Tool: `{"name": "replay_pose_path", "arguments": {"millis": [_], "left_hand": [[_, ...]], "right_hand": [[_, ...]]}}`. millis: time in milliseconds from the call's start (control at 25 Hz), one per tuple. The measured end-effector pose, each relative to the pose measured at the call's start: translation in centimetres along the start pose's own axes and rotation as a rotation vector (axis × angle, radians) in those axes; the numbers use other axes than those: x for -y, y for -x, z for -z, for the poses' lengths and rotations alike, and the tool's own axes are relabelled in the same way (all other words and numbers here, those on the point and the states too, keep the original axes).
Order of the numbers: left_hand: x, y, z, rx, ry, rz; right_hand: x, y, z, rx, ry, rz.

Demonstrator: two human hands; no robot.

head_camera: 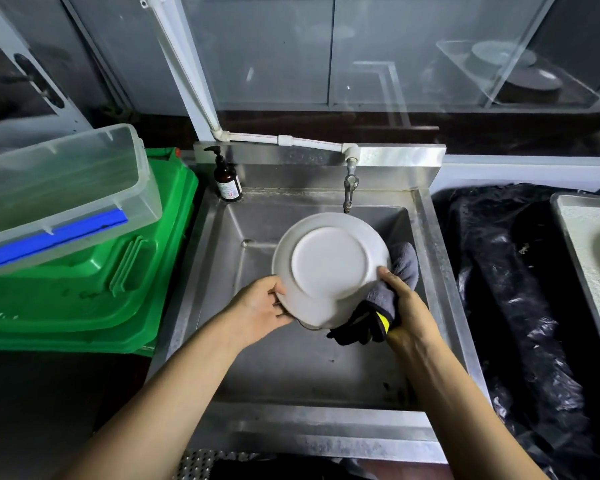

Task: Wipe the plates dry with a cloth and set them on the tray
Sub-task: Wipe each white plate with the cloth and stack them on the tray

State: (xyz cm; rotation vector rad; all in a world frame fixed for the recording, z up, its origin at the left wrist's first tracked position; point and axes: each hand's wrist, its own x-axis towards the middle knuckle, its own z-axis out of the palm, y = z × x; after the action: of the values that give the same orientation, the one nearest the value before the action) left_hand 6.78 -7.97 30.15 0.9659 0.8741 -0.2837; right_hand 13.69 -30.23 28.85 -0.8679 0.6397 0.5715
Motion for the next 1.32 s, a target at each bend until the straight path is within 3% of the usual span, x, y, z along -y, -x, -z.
{"name": "replay_pose_path", "arguments": {"millis": [200, 320, 600, 760, 920, 1120, 1200, 1320], "left_hand": [[-0.4, 1.0, -1.0, 0.194, 0.184, -0.066], [-0.4, 1.4, -1.7, 0.213, 0.184, -0.078], [-0.6, 1.5, -2.2, 0.139, 0.100, -0.086], [-0.5, 1.9, -2.4, 0.166, -0.019, -0.076], [-0.7, 2.7, -2.9, 0.254, -0.180, -0.116], [-0.8, 2.9, -4.1, 0.228, -0.202, -0.171], [-1.0, 3.0, -4.0, 0.219, -0.198, -0.166], [-1.0, 3.2, -3.9, 0.213, -0.252, -0.142]], "right_hand": [[-0.6, 0.1, 0.1, 0.032, -0.069, -0.114], [-1.0, -0.1, 0.2, -0.026, -0.063, -0.112], [-2.2, -0.4, 0.5, -0.315, 0.352, 0.282], [-0.7, -0.4, 0.1, -0.148, 0.636, 0.583], [0.9, -0.9, -1.6, 0.015, 0.811, 0.703], [-0.5, 0.0, -4.1, 0.396, 1.076, 1.096], [-0.6, -0.4, -3.7, 0.388, 1.076, 1.066], [-0.4, -0.2, -3.8, 0.186, 0.956, 0.845]]}}
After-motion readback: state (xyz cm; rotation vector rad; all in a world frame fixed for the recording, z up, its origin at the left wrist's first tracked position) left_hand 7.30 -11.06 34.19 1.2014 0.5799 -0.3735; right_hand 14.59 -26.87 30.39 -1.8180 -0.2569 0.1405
